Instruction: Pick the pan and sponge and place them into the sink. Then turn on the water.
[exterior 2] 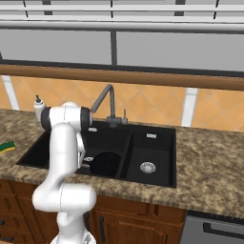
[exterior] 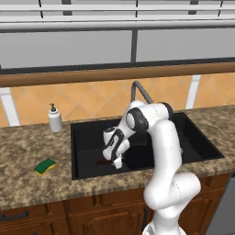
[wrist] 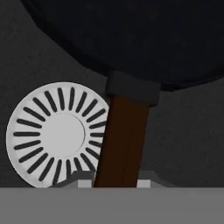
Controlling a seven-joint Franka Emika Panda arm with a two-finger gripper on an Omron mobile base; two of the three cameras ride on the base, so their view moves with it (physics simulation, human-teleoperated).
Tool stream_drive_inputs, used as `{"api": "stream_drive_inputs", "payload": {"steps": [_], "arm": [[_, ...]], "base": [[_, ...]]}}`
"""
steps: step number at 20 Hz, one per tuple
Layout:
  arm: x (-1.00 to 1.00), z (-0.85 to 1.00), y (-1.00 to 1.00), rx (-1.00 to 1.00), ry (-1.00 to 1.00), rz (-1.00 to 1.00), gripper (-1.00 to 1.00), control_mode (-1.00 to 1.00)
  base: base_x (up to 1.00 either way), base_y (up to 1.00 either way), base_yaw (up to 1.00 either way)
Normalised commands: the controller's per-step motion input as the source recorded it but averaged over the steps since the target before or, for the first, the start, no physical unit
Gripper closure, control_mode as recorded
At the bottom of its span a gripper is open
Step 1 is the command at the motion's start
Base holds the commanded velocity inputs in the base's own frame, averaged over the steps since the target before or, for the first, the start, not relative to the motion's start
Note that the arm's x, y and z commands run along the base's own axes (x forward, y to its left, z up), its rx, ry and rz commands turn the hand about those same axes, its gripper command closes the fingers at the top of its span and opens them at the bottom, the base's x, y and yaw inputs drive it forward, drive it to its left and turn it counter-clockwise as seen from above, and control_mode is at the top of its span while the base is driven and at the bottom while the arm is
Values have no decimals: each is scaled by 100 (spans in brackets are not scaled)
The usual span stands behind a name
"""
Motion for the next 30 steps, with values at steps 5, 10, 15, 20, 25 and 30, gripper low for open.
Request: {"api": "stream_drive_inputs", "payload": {"steps": [5,10,15,20,25,30], "arm": [[26,-38,1,1,-4,-5,100,-100],[31,-32,3,0,-3,-6,100,-100],[21,-16,6,0,0,-4,-100,-100],[10,-3,1,0,0,0,-100,-100],[0,47,0,0,0,0,-100,-100],[-1,93,1,0,-2,0,-100,-100]], "base": [[0,0,0],[0,0,0],[0,0,0],[0,0,0],[0,0,0],[0,0,0]]}}
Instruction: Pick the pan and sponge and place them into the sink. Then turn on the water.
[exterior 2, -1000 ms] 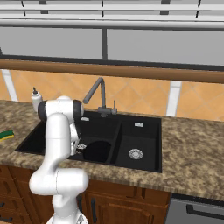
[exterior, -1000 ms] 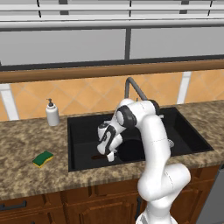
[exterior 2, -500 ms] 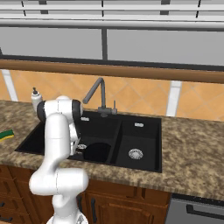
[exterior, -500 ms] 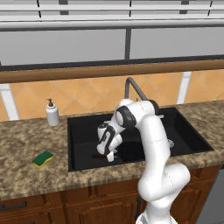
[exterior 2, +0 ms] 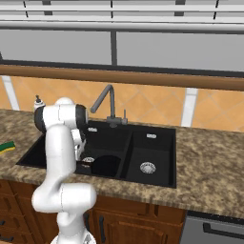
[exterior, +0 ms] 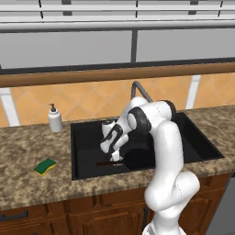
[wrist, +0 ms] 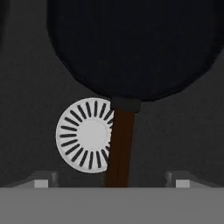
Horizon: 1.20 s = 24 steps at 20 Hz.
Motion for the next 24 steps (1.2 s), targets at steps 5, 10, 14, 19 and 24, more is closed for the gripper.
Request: {"api": "stream_drive_inputs", "payload": {"steps": [5,10,14,19,24], "arm": [[-9,100,25,0,-11,24,-100,-100],[-16,100,27,0,-2,44,-100,-100],[-21,96,18,0,-1,57,-100,-100],[-3,66,26,0,3,68,-100,-100],[-11,22,18,0,6,62,-100,-100]], "base": [[0,0,0],[0,0,0],[0,0,0],[0,0,0],[0,0,0]]}}
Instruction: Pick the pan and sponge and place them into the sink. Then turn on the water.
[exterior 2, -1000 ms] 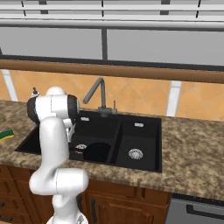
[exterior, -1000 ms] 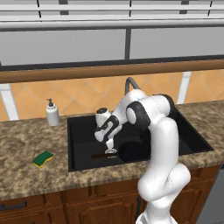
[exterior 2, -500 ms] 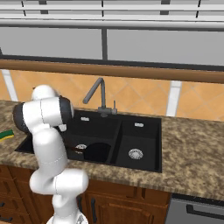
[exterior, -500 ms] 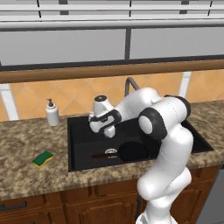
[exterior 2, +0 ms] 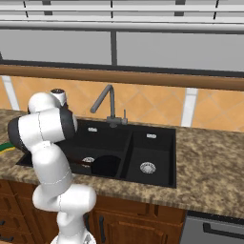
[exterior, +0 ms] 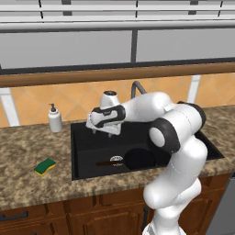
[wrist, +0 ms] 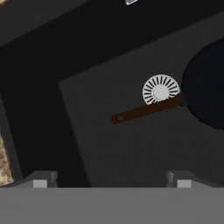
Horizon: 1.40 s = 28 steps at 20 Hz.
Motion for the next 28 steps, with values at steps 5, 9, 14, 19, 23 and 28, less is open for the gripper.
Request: {"api": "stream_drive_inputs", "payload": {"steps": [5,9,14,19,23,28], "arm": [[-6,0,2,-1,0,9,-100,-100],[-8,0,47,-6,-5,-3,-100,-100],[-20,5,78,-8,0,-20,-100,-100],[-29,24,77,-2,21,-23,-100,-100],[-36,19,66,-1,15,-24,-100,-100],[-37,1,60,-5,6,-26,-100,-100]], "base": [[0,0,0],[0,0,0],[0,0,0],[0,0,0],[0,0,0],[0,0,0]]}}
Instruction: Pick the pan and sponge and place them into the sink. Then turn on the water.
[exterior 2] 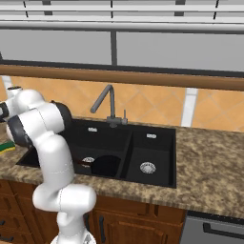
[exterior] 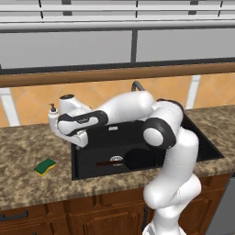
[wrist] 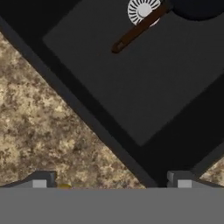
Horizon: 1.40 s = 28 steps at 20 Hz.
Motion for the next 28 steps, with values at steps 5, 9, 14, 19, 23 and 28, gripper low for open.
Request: {"api": "stream_drive_inputs", "payload": {"steps": [5,9,14,19,23,28], "arm": [[-20,-1,54,-4,0,-24,-100,-100],[-13,-8,49,-4,0,-20,-100,-100],[-13,-5,6,0,6,-1,-100,-100],[-7,-15,1,0,4,18,-100,-100],[-15,-27,0,0,0,35,-100,-100],[-1,-18,7,0,0,21,-100,-100]], "base": [[0,0,0],[0,0,0],[0,0,0],[0,0,0],[0,0,0],[0,0,0]]}}
